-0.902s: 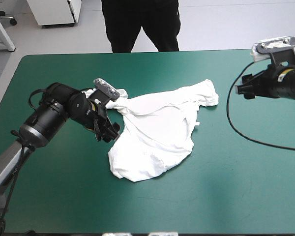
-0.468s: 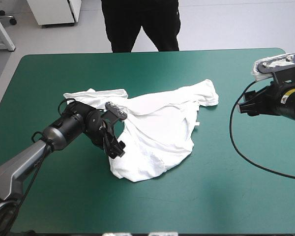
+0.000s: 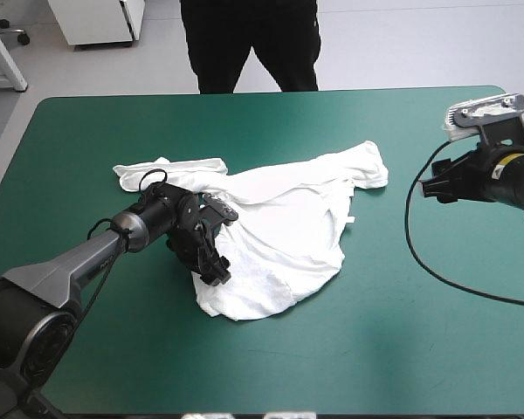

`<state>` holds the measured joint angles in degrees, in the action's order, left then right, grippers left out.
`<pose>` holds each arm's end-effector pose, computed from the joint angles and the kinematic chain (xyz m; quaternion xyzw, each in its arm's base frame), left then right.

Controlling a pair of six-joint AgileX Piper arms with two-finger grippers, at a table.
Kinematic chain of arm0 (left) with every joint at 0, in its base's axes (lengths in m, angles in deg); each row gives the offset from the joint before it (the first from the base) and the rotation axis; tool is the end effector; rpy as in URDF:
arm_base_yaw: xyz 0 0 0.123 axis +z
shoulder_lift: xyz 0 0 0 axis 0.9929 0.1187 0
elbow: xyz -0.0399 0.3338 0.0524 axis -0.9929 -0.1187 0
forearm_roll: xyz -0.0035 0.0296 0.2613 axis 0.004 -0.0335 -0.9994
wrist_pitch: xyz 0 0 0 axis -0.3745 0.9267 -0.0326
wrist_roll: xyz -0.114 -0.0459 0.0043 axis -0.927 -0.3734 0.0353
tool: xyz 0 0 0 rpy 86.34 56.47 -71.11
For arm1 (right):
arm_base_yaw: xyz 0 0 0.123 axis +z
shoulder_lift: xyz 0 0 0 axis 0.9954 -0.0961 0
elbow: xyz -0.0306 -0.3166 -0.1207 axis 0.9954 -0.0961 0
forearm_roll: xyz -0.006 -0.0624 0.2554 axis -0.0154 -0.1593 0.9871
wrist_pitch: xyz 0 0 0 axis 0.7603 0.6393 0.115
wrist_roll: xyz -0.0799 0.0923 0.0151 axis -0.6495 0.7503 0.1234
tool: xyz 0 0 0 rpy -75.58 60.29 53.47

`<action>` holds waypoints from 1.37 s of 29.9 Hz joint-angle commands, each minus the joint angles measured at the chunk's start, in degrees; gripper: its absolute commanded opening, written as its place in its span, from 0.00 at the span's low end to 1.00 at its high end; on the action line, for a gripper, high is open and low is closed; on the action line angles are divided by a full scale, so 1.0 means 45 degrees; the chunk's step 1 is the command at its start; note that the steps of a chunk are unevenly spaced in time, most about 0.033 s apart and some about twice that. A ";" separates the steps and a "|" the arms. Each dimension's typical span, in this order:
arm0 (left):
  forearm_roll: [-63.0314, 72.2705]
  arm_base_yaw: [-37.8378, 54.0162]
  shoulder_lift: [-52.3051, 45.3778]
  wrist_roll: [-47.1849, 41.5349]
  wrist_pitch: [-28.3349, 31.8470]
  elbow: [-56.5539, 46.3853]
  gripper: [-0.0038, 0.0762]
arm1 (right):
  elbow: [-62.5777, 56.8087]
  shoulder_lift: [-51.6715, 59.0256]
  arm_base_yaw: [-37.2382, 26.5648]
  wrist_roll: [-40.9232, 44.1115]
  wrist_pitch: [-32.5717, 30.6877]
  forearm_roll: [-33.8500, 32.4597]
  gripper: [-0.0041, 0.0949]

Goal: Fold the cloth

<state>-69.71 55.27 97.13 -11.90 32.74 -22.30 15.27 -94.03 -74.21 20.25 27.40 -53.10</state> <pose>0.3056 -0.1721 0.2259 0.3817 0.9216 -0.0424 0.0560 0.2308 0.0281 0.4793 -0.1016 0.9041 -0.0326 0.4138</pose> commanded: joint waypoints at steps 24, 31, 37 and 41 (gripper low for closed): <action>0.1961 -0.0125 0.0066 0.0125 -0.0461 0.0082 0.04 | 0.0503 -0.6965 0.0039 -0.0818 0.4514 0.2245 0.74; 0.1933 -0.0125 0.0066 -0.0138 -0.0778 0.0082 0.04 | 0.2049 -0.8742 0.0016 -0.0716 0.4401 0.1802 0.74; 0.1957 -0.0125 0.0066 -0.0138 -0.1098 0.0082 0.04 | 0.3893 -1.0408 -0.0087 -0.0406 0.4010 0.1431 0.74; 0.1978 -0.0125 0.0066 -0.0138 -0.1178 0.0082 0.04 | 0.4759 -1.1463 -0.0224 -0.0249 0.3062 0.1475 0.68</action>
<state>-63.53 55.44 97.89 -11.80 31.58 -21.81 33.26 -146.49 -74.32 18.68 42.18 -45.94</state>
